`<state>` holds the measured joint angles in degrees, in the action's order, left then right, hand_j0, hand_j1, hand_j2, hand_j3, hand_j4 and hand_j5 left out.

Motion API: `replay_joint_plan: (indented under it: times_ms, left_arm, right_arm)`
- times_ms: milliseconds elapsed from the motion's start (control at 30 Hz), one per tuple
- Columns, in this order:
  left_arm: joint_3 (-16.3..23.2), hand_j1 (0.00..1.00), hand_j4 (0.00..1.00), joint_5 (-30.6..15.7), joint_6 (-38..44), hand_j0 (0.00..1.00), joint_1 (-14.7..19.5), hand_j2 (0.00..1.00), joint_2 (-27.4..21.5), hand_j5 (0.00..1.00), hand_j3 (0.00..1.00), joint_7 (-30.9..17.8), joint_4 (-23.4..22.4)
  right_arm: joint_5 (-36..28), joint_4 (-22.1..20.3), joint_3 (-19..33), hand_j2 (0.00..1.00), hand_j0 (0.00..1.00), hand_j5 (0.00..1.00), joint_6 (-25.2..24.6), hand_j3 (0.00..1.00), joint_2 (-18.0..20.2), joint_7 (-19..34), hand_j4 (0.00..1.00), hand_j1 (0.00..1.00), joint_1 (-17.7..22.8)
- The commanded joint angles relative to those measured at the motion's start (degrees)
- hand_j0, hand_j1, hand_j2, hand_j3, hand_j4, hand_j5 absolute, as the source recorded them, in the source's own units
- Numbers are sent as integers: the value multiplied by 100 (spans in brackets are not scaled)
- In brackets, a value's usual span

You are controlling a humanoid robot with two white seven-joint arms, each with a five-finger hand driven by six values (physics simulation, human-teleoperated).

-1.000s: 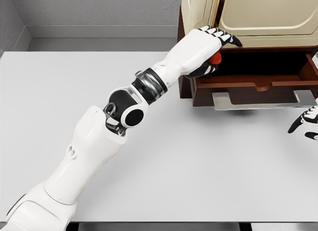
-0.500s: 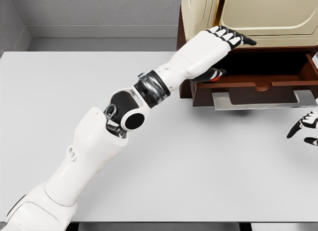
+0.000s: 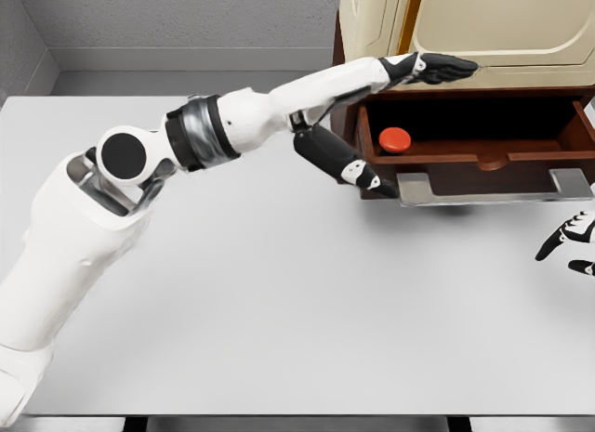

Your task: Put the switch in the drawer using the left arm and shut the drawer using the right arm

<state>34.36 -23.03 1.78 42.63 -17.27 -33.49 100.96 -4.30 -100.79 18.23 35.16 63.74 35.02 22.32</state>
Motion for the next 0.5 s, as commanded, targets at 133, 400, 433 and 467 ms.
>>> replay_joint_plan:
  times_ms: [133,400,433,467]
  left_arm:
    - [-26,100,100,-1520,2211,100,228,100,-435,100,100,-151,2]
    - [-43,100,100,-1098,2828,100,229,100,-532,100,100,-151,-68]
    - [-43,100,100,-1046,2828,100,229,100,-532,100,100,-151,-112]
    - [-43,100,100,-941,2828,100,229,100,-523,100,100,-151,-112]
  right_arm:
    - [-36,-2,-3,58,58,58,-16,58,7,-2,58,58,0]
    - [-36,-2,-3,58,58,58,-16,58,7,-2,58,58,9]
    - [-45,-2,-3,58,58,58,-16,58,7,-2,58,58,0]
    - [-36,-2,-3,58,58,58,-16,58,7,-2,58,58,9]
